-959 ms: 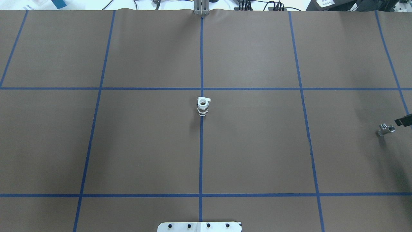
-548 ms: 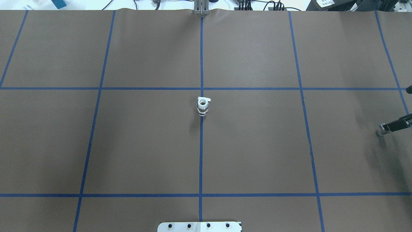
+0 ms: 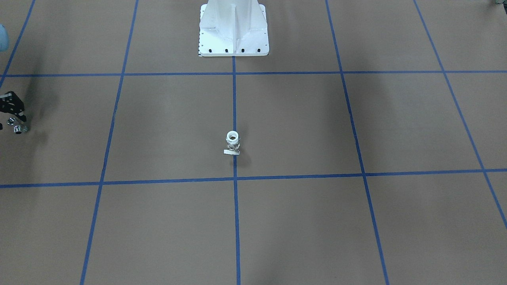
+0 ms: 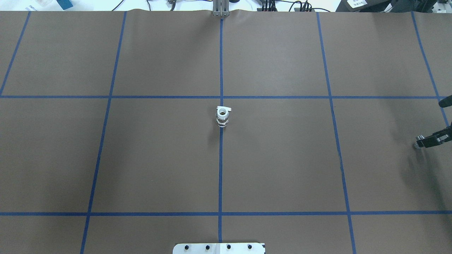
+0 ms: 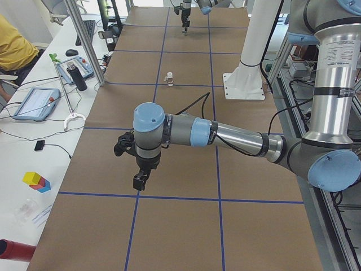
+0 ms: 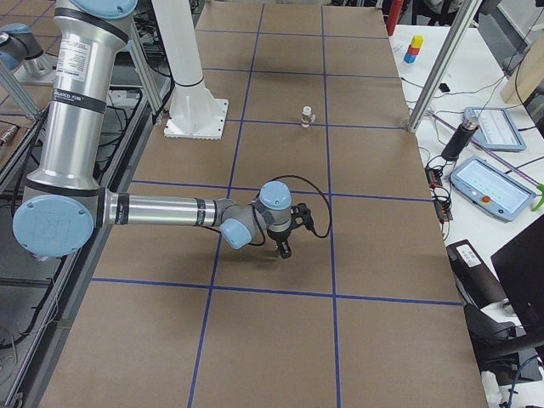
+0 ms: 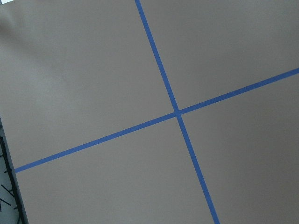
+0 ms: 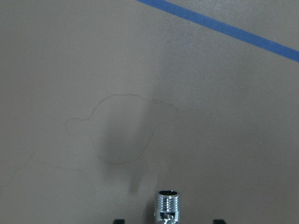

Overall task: Assemble PPR valve and pipe with both arms
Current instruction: 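Lower the right gripper onto the chrome pipe fitting and grasp it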

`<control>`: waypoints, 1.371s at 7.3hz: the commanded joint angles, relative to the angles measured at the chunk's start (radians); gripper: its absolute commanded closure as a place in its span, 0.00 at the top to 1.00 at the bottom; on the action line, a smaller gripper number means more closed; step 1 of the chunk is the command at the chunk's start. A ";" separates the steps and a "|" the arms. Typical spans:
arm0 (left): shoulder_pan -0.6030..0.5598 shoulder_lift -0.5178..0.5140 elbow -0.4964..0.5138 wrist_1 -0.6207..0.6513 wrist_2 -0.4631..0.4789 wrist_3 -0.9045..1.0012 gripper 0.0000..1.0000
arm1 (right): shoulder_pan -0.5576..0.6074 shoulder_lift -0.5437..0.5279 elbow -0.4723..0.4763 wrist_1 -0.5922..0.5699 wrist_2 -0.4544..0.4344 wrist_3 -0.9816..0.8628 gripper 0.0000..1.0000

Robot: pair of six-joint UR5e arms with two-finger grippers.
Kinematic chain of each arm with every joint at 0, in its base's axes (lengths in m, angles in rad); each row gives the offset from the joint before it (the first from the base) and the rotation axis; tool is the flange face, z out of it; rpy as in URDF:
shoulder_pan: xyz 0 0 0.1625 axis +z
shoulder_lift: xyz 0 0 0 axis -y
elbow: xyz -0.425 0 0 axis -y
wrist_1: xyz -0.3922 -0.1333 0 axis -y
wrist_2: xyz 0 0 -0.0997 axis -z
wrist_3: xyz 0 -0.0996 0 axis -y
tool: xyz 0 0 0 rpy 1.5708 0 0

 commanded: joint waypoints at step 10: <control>0.002 0.008 0.079 0.014 -0.053 -0.214 1.00 | -0.011 0.125 0.035 -0.083 0.000 0.003 0.00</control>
